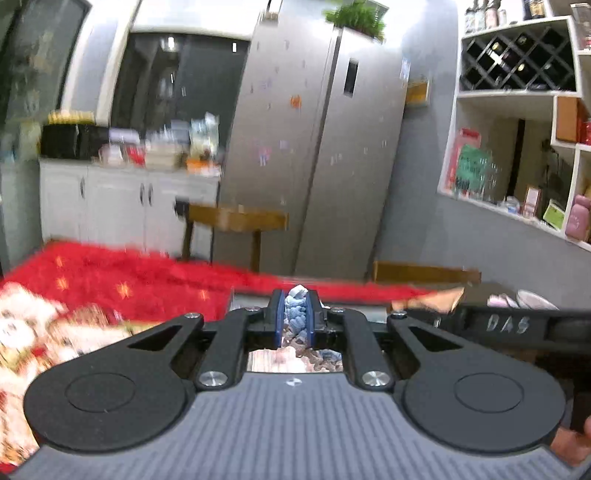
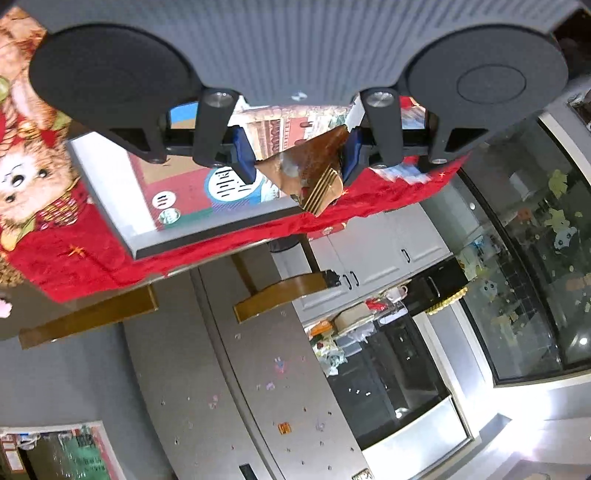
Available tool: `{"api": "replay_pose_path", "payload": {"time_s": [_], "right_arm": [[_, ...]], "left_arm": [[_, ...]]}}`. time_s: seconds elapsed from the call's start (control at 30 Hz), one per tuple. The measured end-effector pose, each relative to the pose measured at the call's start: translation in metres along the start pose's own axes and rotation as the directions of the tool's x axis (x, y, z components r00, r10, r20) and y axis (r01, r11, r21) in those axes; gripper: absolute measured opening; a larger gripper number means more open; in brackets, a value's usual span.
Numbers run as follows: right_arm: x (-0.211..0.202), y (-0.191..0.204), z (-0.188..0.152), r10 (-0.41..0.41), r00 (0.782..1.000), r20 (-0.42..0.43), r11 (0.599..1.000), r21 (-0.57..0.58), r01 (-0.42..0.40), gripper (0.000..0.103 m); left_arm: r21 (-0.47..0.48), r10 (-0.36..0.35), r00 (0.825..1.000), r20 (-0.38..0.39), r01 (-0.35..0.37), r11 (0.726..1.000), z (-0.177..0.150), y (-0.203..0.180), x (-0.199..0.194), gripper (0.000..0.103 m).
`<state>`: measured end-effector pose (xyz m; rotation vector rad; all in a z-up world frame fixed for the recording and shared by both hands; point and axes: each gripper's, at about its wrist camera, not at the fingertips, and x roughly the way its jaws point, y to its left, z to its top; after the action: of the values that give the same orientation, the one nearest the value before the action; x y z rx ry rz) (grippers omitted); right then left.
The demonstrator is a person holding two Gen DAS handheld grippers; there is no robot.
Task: Organize objects
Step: 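Lift both held items and carry them over the black box, then lower both items into the box and open both grippers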
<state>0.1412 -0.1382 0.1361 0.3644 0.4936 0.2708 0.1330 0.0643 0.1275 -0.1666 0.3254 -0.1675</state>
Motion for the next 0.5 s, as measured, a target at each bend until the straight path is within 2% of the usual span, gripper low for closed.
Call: {"api": "replay_pose_path", "payload": {"time_s": [0.2,0.37,0.47,0.5], "right_arm": [[0.041,0.002,-0.009,-0.035,0.998,-0.043,0.999,0.039,0.037,0.053],[0.069,-0.003,-0.024,-0.025,0.996,-0.089,0.996,0.089,0.033,0.053],[0.074,-0.012,-0.032,-0.014,0.999,-0.052,0.989,0.144,0.021,0.053],[0.080,-0.013,-0.032,-0.023,0.997,-0.078,0.990,0.137,0.033,0.053]], "left_arm": [[-0.023,0.004,0.992,-0.128,-0.007,1.000,-0.019,0.026,0.052,0.014],[-0.003,0.031,0.986,-0.163,-0.032,0.999,-0.035,0.037,0.076,0.015],[0.002,0.041,0.985,-0.169,-0.042,0.999,-0.042,0.042,0.084,0.015],[-0.004,0.043,0.985,-0.166,-0.045,0.999,-0.045,0.043,0.086,0.015]]}}
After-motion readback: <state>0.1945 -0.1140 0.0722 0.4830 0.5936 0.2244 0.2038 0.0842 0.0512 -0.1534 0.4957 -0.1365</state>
